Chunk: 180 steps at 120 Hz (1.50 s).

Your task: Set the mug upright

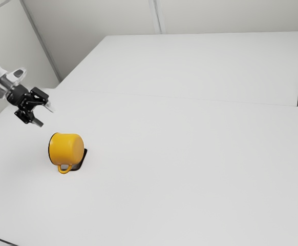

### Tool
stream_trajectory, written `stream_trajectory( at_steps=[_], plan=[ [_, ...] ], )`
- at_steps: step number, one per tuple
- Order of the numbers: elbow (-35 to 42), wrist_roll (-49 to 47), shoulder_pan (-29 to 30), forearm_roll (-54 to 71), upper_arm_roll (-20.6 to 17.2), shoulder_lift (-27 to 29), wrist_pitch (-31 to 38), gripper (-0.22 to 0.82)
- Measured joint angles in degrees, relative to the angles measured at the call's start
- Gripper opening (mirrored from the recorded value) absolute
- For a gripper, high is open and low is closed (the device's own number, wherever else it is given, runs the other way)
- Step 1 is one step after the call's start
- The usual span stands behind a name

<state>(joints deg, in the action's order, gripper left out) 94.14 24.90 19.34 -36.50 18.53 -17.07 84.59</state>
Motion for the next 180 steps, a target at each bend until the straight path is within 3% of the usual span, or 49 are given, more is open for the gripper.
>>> stream_trajectory(
  at_steps=[35,76,98,114,142,160,180],
  plan=[
    [1.0,13.4,7.6,-17.0,0.0,-11.2,-3.3,0.6],
    [13.8,23.1,7.6,-24.8,0.0,-7.5,-5.8,0.6],
    [14.0,26.3,7.5,-25.2,-0.1,-7.5,-6.1,0.14],
    [14.0,28.0,7.6,-25.4,-0.1,-7.4,-6.1,-0.03],
    [14.1,30.1,7.1,-24.6,-0.1,-3.0,-5.9,-0.13],
    [14.2,29.3,1.6,-18.0,-0.7,4.0,-2.5,-0.15],
    [14.1,26.3,-2.5,-5.3,-6.1,9.6,4.3,-0.16]
  ],
)
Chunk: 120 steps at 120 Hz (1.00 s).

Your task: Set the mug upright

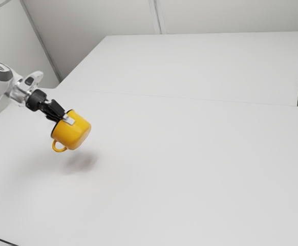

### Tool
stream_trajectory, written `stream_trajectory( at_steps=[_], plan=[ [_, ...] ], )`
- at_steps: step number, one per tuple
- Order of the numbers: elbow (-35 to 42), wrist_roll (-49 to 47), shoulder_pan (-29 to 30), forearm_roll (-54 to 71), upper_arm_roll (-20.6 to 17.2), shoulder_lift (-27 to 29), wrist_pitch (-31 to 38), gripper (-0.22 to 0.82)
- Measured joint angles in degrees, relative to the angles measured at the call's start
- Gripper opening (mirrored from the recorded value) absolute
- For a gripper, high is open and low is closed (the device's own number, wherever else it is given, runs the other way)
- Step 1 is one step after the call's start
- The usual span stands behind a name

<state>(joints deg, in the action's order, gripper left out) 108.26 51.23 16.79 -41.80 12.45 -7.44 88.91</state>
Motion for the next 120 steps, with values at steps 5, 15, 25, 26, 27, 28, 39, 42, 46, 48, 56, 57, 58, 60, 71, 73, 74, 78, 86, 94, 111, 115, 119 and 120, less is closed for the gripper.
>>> stream_trajectory(
  at_steps=[5,15,25,26,27,28,39,42,46,48,56,57,58,60,71,73,74,78,86,94,111,115,119,120],
  plan=[
    [0.0,-1.1,-0.9,3.5,-1.8,0.7,2.0,-0.16],
    [0.0,-3.7,-3.0,10.2,-4.8,2.0,5.8,-0.16],
    [0.2,-6.5,-4.6,16.3,-6.5,3.2,9.4,-0.17],
    [0.3,-6.8,-4.8,16.8,-6.7,3.3,9.8,-0.17],
    [0.4,-7.0,-4.8,17.3,-6.9,3.3,10.2,-0.17],
    [0.5,-7.3,-4.9,17.8,-7.1,3.4,10.6,-0.17],
    [3.5,-10.0,-5.4,23.1,-9.2,4.4,16.1,-0.16],
    [4.8,-10.7,-5.5,24.1,-9.7,4.9,17.8,-0.16],
    [6.4,-11.5,-5.6,25.3,-10.3,5.4,20.1,-0.16],
    [7.2,-12.0,-5.5,25.9,-10.7,5.6,21.2,-0.16],
    [9.8,-13.6,-5.5,27.6,-12.1,6.0,25.7,-0.16],
    [10.2,-13.8,-5.5,27.8,-12.3,6.0,26.3,-0.16],
    [10.5,-14.0,-5.5,27.9,-12.4,6.0,26.9,-0.16],
    [11.1,-14.4,-5.5,28.2,-12.8,6.2,28.0,-0.16],
    [14.6,-16.3,-6.0,29.9,-13.9,7.3,33.6,-0.16],
    [15.3,-16.7,-6.1,30.1,-14.1,7.6,34.6,-0.16],
    [15.6,-16.8,-6.1,30.3,-14.2,7.7,35.1,-0.16],
    [17.1,-17.5,-6.3,31.0,-14.7,8.2,37.1,-0.16],
    [19.8,-18.8,-6.7,32.0,-15.5,8.8,40.8,-0.16],
    [22.5,-20.0,-7.3,32.6,-15.9,8.9,44.4,-0.16],
    [25.4,-22.3,-7.6,33.3,-17.1,7.8,49.9,-0.16],
    [25.7,-22.8,-7.3,33.4,-17.7,7.4,50.8,-0.16],
    [25.9,-23.3,-8.6,33.4,-16.7,6.9,51.6,-0.15],
    [25.9,-23.4,-8.7,33.4,-16.6,6.7,51.8,-0.15]
  ],
)
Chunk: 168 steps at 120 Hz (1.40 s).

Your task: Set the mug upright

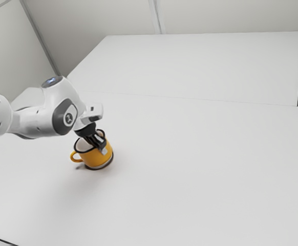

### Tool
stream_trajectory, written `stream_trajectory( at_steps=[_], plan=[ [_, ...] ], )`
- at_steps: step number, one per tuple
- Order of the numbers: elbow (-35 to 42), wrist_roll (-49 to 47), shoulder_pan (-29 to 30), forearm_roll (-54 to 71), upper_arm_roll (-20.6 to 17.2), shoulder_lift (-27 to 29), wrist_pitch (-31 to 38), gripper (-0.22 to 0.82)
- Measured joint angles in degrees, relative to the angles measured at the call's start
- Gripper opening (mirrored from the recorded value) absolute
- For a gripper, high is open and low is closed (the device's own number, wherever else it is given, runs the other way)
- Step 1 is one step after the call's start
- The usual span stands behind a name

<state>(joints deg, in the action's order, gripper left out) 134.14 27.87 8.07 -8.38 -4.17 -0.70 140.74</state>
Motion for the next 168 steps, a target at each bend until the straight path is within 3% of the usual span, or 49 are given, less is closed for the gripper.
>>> stream_trajectory(
  at_steps=[12,38,60,100,125,152,159,168],
  plan=[
    [0.1,-0.9,-0.7,-0.3,0.0,-1.5,1.7,-0.09],
    [0.1,-1.5,2.4,-1.0,-0.1,-1.7,3.3,0.33],
    [0.0,-1.9,3.6,-1.2,-0.9,-0.6,3.8,0.49],
    [-2.8,-2.4,0.3,-1.4,-1.8,3.4,0.0,0.58],
    [-20.6,-2.7,-1.8,-1.4,-1.3,-2.6,-13.3,0.6],
    [-40.8,-4.1,0.6,-0.3,2.0,-8.4,-30.8,0.6],
    [-46.0,-4.7,-1.3,1.5,2.9,-9.8,-35.0,0.6],
    [-50.0,-5.4,-6.3,2.8,6.9,-10.7,-39.4,0.6]
  ],
)
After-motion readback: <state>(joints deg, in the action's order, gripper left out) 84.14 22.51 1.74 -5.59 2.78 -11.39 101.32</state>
